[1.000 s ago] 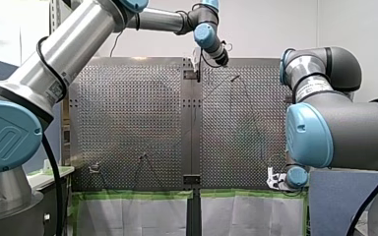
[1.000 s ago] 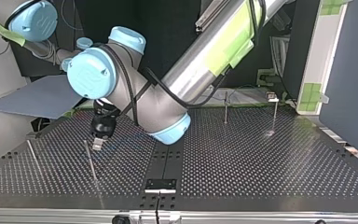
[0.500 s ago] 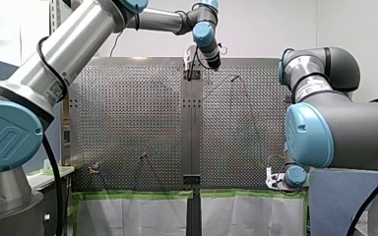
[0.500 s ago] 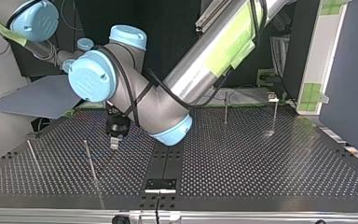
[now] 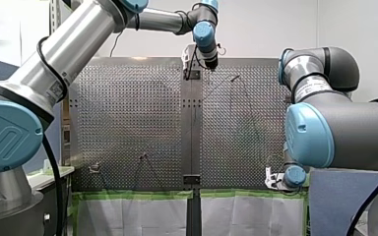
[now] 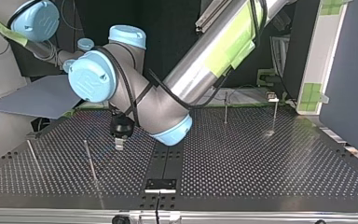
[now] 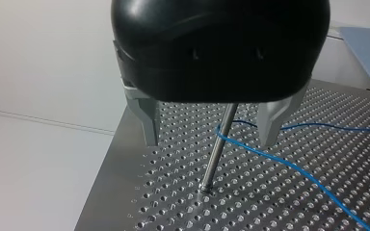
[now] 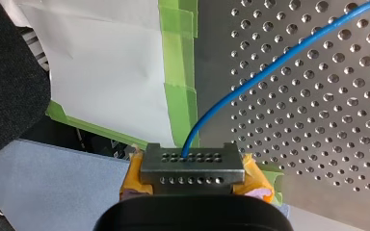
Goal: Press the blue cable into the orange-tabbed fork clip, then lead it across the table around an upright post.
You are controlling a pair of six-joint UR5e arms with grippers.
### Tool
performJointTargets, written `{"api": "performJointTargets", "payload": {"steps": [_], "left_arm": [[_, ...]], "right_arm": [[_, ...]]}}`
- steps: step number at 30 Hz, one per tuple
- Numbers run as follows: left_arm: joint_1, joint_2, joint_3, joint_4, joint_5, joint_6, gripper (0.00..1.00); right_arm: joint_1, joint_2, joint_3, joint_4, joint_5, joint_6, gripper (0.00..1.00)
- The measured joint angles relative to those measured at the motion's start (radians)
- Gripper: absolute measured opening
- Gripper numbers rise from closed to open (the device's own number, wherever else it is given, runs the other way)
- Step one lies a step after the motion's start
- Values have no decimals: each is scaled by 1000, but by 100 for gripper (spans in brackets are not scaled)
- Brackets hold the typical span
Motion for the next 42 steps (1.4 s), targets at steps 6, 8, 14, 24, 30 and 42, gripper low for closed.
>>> {"api": "performJointTargets", "payload": {"steps": [6, 8, 14, 24, 30, 42], "left_arm": [[0, 0, 0, 0, 2, 6, 99], [-1, 0, 0, 0, 3, 7, 99], [-6, 7, -19, 1, 1, -4, 99], [-4, 88, -107, 70, 40, -21, 99], [2, 139, -158, 120, 90, -62, 99], [7, 252, -271, 233, 195, -141, 99]], "right_arm": [[0, -1, -1, 1, 0, 0, 0], [0, -1, -1, 1, 0, 0, 0], [0, -1, -4, 6, 0, 0, 0], [0, 0, -7, 11, 0, 0, 0], [3, 0, -7, 12, 0, 0, 0], [5, -1, -10, 25, 0, -9, 0]]}}
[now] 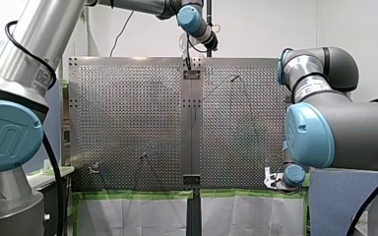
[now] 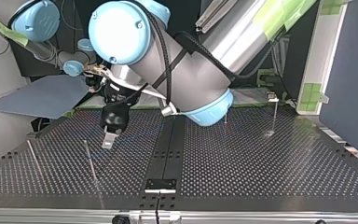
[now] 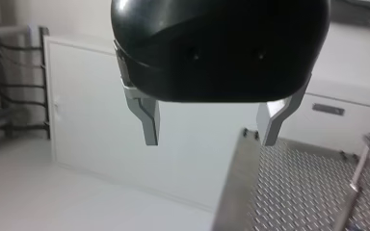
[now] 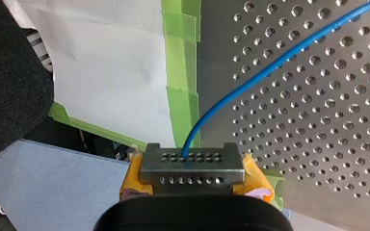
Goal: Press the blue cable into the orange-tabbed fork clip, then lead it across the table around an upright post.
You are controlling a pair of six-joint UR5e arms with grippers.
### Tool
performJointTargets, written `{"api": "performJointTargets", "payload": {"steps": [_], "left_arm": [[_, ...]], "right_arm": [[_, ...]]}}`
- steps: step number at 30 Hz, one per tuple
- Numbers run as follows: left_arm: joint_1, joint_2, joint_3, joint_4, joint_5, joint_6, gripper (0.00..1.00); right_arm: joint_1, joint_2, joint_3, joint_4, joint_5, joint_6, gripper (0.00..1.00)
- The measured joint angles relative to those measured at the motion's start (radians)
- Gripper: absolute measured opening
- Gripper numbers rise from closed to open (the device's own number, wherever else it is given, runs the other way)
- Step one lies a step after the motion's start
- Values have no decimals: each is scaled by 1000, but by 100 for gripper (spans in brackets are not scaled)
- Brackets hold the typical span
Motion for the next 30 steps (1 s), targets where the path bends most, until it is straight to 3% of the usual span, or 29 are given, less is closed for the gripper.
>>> {"api": "performJointTargets", "payload": {"steps": [30], "left_arm": [[-5, 287, -286, 286, 14, 7, 99]], "right_arm": [[8, -2, -3, 14, -2, -16, 0]]}}
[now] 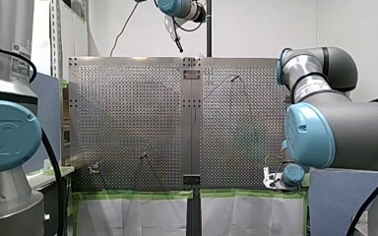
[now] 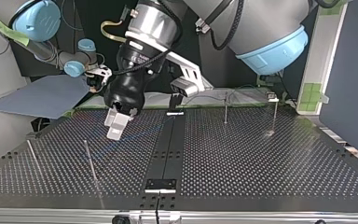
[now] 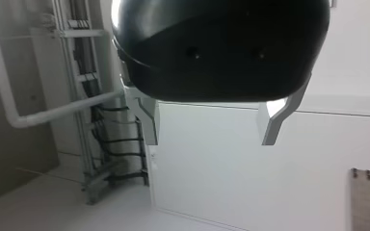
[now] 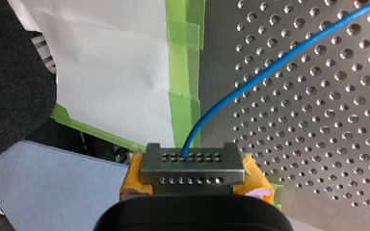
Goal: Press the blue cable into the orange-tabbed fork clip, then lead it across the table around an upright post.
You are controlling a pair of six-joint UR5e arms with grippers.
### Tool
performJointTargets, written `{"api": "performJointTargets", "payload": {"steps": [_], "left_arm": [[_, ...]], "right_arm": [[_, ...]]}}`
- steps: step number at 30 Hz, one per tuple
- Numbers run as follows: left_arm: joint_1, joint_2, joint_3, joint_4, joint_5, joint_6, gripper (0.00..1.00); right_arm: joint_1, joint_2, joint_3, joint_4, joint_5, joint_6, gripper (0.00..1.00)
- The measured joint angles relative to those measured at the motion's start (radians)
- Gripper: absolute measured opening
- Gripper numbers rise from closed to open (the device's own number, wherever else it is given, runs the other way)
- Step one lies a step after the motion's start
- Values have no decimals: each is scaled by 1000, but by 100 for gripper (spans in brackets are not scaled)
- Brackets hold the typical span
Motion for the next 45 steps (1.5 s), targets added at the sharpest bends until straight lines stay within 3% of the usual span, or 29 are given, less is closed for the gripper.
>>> {"api": "performJointTargets", "payload": {"steps": [13, 28, 34, 45], "left_arm": [[-2, 77, -121, 121, 2, -5, 99], [5, 36, -272, 272, 22, -93, 99], [6, 36, -327, 327, 19, -106, 99], [7, 14, -428, 428, -19, -156, 99]], "right_arm": [[9, -1, -5, 12, 0, -8, 0], [11, -1, -6, 12, 1, -10, 0], [12, -1, -6, 12, 2, -10, 0], [12, -2, -7, 12, 1, -10, 0]]}}
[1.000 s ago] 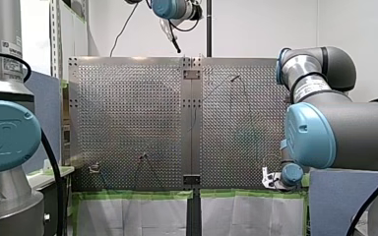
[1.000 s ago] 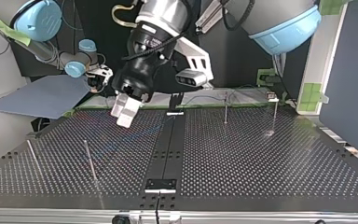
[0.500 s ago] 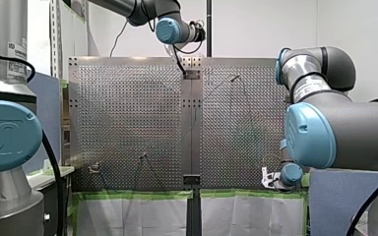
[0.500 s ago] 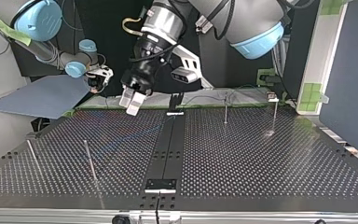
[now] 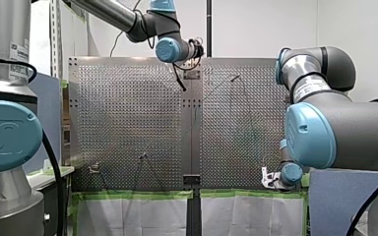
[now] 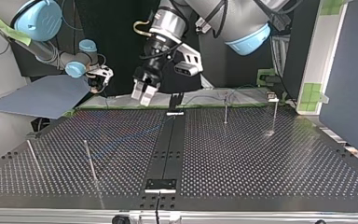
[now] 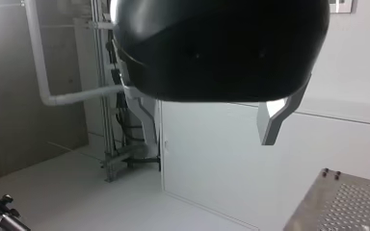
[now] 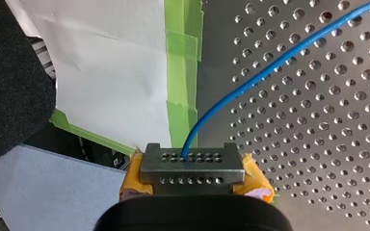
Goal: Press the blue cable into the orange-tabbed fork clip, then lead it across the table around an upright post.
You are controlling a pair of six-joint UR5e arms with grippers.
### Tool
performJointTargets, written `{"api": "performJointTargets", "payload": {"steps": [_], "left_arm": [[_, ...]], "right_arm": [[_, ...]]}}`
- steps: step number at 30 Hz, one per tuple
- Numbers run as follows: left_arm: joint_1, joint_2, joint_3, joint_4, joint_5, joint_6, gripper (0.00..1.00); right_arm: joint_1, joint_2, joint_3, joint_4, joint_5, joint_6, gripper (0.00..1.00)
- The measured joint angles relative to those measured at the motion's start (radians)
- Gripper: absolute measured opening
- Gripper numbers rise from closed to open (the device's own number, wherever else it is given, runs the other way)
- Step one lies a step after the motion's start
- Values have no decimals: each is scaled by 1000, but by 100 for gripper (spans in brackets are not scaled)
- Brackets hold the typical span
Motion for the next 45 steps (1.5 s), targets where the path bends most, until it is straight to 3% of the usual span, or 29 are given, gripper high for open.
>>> {"api": "performJointTargets", "payload": {"steps": [13, 37, 45], "left_arm": [[0, -5, -133, 126, -33, -15, 99], [2, -6, -378, 140, -77, -20, 99], [10, -14, -457, 189, -78, -13, 99]], "right_arm": [[1, -1, 0, 0, 0, 0, 0], [8, -2, 0, 0, 0, -5, 0], [13, -4, 0, 0, -1, -6, 0]]}}
